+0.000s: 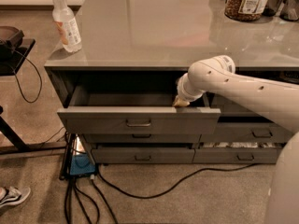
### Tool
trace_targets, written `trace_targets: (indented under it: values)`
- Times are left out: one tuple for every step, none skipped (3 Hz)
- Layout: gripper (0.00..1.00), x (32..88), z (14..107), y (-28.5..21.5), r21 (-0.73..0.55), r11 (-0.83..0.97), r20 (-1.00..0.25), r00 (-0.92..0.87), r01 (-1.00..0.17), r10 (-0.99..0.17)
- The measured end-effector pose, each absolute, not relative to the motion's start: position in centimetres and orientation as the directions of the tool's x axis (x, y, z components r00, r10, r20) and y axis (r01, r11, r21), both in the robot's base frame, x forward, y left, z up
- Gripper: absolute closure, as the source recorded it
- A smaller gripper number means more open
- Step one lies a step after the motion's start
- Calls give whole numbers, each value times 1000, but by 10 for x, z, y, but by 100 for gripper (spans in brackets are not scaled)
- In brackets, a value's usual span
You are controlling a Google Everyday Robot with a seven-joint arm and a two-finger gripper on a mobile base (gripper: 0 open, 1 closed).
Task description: Open top drawer
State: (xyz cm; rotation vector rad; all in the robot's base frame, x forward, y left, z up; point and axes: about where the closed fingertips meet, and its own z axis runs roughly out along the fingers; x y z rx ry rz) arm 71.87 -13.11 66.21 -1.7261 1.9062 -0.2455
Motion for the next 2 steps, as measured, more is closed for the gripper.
trace_targets:
  values:
    - [0, 719, 662, -131, -483, 158, -274, -23, -861, -962]
    - [0, 719, 662, -131, -483, 158, -274, -23, -861, -962]
